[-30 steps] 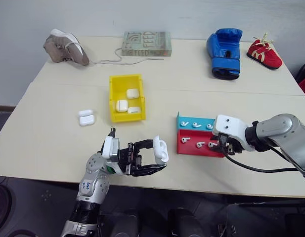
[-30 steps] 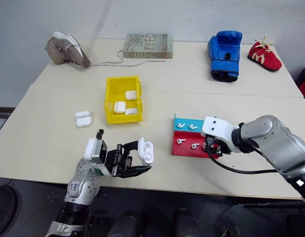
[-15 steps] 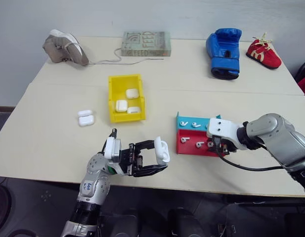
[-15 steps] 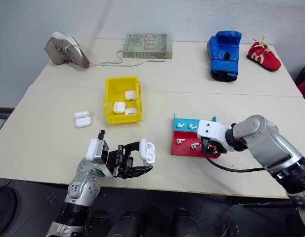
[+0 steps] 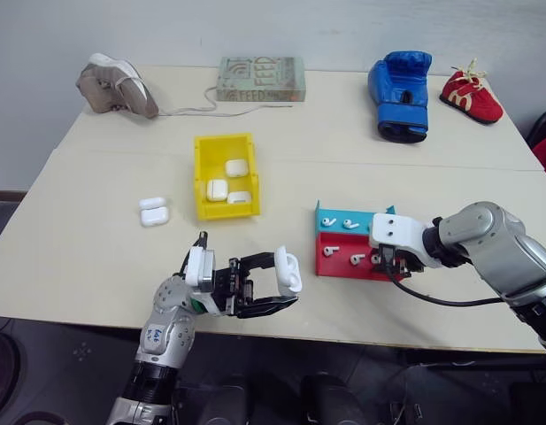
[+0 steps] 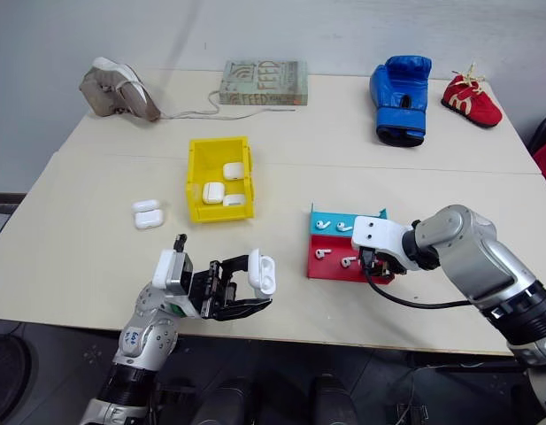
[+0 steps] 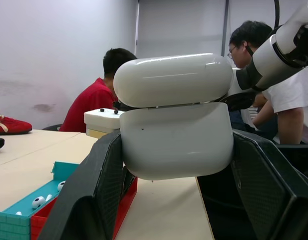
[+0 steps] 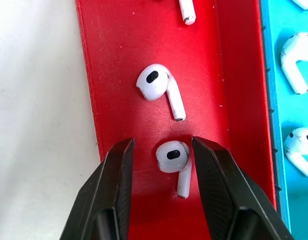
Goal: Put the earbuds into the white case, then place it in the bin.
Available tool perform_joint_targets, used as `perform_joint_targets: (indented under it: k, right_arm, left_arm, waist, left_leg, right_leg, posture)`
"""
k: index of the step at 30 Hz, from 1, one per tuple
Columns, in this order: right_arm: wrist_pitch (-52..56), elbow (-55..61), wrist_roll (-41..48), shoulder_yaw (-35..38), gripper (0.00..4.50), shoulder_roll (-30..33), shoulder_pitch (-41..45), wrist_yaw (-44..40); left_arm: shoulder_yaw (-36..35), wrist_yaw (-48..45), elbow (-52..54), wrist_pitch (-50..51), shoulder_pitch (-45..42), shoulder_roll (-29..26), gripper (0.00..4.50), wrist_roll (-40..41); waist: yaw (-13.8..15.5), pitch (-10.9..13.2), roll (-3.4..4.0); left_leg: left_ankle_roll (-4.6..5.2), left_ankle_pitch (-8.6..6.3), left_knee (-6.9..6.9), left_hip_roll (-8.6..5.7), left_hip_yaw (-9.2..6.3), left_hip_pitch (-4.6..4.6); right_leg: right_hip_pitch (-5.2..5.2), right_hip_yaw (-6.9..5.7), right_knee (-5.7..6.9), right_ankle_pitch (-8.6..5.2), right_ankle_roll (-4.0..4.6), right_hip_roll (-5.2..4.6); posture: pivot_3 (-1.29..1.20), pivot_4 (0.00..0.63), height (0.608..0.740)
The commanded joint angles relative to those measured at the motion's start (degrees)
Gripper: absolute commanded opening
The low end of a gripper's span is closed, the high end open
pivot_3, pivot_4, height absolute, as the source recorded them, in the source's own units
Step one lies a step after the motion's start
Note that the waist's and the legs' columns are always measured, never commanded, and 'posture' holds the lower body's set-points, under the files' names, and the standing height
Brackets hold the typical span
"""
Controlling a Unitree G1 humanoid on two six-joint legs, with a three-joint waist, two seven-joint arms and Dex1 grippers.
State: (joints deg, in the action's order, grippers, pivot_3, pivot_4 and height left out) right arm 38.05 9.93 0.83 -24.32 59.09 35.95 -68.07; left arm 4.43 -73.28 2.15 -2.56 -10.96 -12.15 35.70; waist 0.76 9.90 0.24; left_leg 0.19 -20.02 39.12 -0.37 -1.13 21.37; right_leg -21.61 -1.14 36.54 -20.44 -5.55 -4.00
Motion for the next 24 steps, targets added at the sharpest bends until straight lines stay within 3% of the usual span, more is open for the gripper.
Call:
perform_joint_targets:
  k: [1, 10, 16, 24]
  right_arm:
    - [-0.3, -0.7, -1.2, 0.9, 1.83, 0.3, 0.2, -0.9]
    - [-0.6, -1.4, -2.2, 1.1, 1.83, 0.1, 0.0, -1.9]
    - [-0.8, -1.7, -2.3, 1.5, 0.44, -0.2, -0.4, -1.8]
    - [-1.2, -0.2, 0.8, 7.0, 0.45, 0.4, -2.2, -1.2]
  left_arm:
    - [-0.3, 0.0, 2.4, -0.7, 0.1, -0.2, 2.78, 0.7]
    - [-0.2, 0.0, 2.5, -1.0, 0.1, -0.3, 2.78, 0.5]
    - [0.0, -0.1, 2.6, -1.1, 0.0, -0.3, 2.78, 0.4]
    - [-1.1, 1.0, 2.4, -0.3, -2.7, 1.1, 2.78, 2.4]
  waist:
    - [0.0, 0.0, 0.00]
    - [0.0, 0.0, 0.00]
    - [-0.1, 0.0, 0.00]
    - [0.0, 0.0, 0.00]
  left_leg:
    - [0.00, 0.00, 0.00, 0.00, 0.00, 0.00]
    - [0.00, 0.00, 0.00, 0.00, 0.00, -0.05]
    - [0.00, 0.00, 0.00, 0.00, 0.01, -0.06]
    - [0.00, 0.00, 0.02, 0.00, 0.01, -0.06]
  right_leg:
    - [0.00, 0.00, 0.00, 0.00, 0.00, 0.00]
    - [0.03, 0.00, 0.01, 0.00, 0.00, 0.00]
    - [0.04, 0.01, 0.02, 0.00, 0.00, -0.01]
    - [0.04, 0.01, 0.03, 0.00, 0.00, -0.01]
  posture:
    - [0.00, 0.150, 0.740]
    - [0.00, 0.150, 0.740]
    - [0.00, 0.150, 0.740]
    - [0.00, 0.150, 0.740]
